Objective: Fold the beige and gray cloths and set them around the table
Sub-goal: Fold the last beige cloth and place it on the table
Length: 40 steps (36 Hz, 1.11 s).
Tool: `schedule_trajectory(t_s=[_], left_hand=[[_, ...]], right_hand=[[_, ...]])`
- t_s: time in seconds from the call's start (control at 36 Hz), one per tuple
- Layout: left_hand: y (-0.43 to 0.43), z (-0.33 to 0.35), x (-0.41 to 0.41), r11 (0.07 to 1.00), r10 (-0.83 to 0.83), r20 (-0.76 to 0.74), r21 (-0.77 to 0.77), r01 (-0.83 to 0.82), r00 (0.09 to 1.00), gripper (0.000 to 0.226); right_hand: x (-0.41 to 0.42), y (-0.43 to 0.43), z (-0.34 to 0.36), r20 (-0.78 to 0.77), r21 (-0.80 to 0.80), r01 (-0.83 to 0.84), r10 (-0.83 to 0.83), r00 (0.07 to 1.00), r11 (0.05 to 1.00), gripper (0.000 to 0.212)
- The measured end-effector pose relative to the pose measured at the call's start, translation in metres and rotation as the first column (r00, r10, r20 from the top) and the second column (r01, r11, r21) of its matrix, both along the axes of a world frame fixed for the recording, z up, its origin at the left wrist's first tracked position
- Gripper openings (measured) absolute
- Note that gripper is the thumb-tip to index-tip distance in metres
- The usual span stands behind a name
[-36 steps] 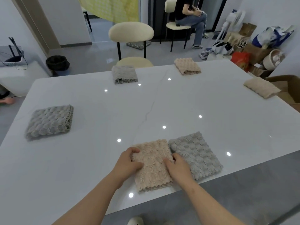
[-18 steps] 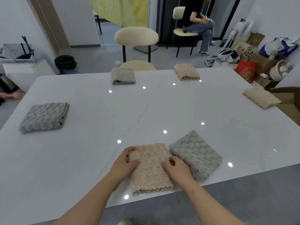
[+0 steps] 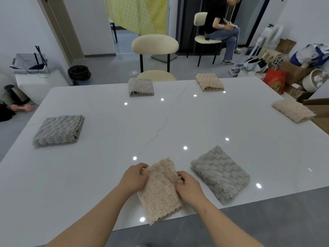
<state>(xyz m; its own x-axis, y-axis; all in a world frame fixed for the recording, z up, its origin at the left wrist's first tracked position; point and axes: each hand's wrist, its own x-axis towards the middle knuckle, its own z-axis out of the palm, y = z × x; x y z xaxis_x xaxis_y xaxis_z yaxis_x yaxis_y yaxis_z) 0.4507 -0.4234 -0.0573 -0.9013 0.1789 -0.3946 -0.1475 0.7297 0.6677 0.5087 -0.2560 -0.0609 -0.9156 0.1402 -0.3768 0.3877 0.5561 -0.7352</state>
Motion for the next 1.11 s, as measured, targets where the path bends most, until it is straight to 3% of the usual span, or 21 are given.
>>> schedule_trajectory(t_s=[0.25, 0.36, 0.47, 0.61, 0.78, 1.0, 1.11], left_hand=[[-0.009, -0.003, -0.002, 0.983, 0.159, -0.007, 0.098, -0.158, 0.987, 0.041], [-0.017, -0.006, 0.0, 0.976, 0.211, 0.037, 0.046, -0.213, 0.977, 0.053], [-0.023, -0.006, 0.008, 0.98, 0.163, 0.094, 0.1, -0.172, 0.982, 0.051], [-0.03, -0.005, 0.022, 0.952, 0.113, 0.125, 0.271, -0.143, 0.986, 0.037], [-0.036, -0.014, 0.034, 0.961, 0.034, 0.123, 0.269, -0.067, 0.992, 0.018], [-0.037, -0.019, 0.035, 0.938, 0.042, 0.137, 0.335, -0.086, 0.99, 0.025], [-0.038, -0.018, 0.042, 0.932, 0.025, 0.16, 0.353, -0.081, 0.987, 0.047]], right_hand=[[0.004, -0.005, -0.004, 0.105, -0.065, 0.086, -0.078, 0.991, 0.994, 0.041], [0.005, -0.007, -0.003, 0.115, -0.102, 0.123, -0.111, 0.987, 0.987, 0.022], [0.007, -0.01, -0.001, 0.123, -0.101, 0.146, -0.134, 0.983, 0.984, 0.013], [0.011, -0.011, -0.002, 0.108, -0.074, 0.126, -0.118, 0.987, 0.989, 0.027], [0.016, -0.009, 0.001, 0.086, -0.056, 0.09, -0.085, 0.993, 0.994, 0.034], [0.019, -0.006, -0.005, 0.073, -0.065, 0.082, -0.077, 0.994, 0.995, 0.039], [0.019, -0.006, -0.006, 0.075, -0.08, 0.077, -0.071, 0.995, 0.994, 0.038]])
